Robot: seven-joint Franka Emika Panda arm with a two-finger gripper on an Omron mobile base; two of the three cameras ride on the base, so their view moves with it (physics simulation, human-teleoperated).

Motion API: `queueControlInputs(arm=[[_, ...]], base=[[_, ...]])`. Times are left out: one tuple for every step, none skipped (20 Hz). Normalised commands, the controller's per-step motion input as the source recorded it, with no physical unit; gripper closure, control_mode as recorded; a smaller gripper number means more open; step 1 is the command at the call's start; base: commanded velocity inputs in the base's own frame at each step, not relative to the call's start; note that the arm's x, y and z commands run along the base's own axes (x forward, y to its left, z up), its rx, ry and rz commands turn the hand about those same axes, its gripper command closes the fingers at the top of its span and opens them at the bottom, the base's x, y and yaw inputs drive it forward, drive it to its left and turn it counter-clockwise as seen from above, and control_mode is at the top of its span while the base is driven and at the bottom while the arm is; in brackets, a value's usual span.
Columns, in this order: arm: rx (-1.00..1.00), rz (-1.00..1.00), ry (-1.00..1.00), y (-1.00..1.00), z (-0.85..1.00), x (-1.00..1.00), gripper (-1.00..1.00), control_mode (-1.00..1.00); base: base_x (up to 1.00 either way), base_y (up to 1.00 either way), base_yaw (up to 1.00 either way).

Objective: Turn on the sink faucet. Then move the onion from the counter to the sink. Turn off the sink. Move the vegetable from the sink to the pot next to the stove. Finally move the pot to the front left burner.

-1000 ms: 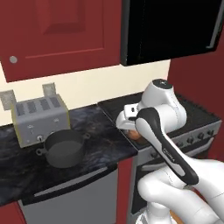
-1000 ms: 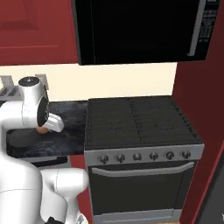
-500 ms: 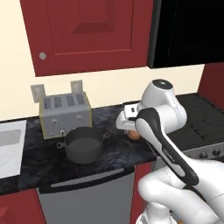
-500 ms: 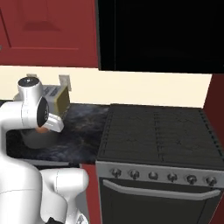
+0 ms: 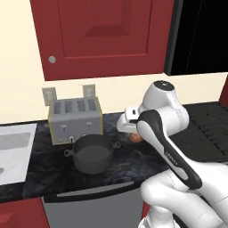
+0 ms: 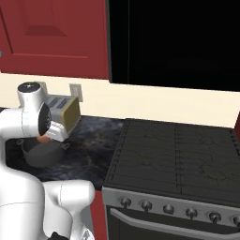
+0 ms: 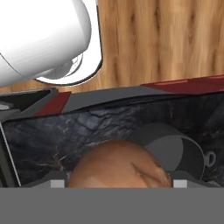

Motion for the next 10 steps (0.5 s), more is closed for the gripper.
queueControlInputs(arm=[[0.0, 0.0, 0.0, 0.0, 0.0, 0.0, 1.0, 1.0], [0.0, 0.0, 0.0, 0.0, 0.0, 0.0, 1.0, 1.0], [0.0, 0.0, 0.0, 0.0, 0.0, 0.0, 1.0, 1.0], [0.0, 0.0, 0.0, 0.0, 0.0, 0.0, 1.0, 1.0], [0.0, 0.0, 0.0, 0.0, 0.0, 0.0, 1.0, 1.0], [0.0, 0.0, 0.0, 0.0, 0.0, 0.0, 1.0, 1.0], [0.0, 0.0, 0.0, 0.0, 0.0, 0.0, 1.0, 1.0], [0.0, 0.0, 0.0, 0.0, 0.0, 0.0, 1.0, 1.0], [0.0, 0.0, 0.0, 0.0, 0.0, 0.0, 1.0, 1.0], [0.0, 0.0, 0.0, 0.0, 0.0, 0.0, 1.0, 1.0]], base=[[0.37, -0.51, 0.02], [0.36, -0.5, 0.0], [0.36, -0.5, 0.0], [0.33, -0.5, 0.0], [0.32, -0.49, 0.0], [0.33, -0.43, 0.0], [0.34, -0.37, 0.0], [0.29, -0.34, 0.0], [0.29, -0.34, 0.0], [0.24, -0.32, 0.0]])
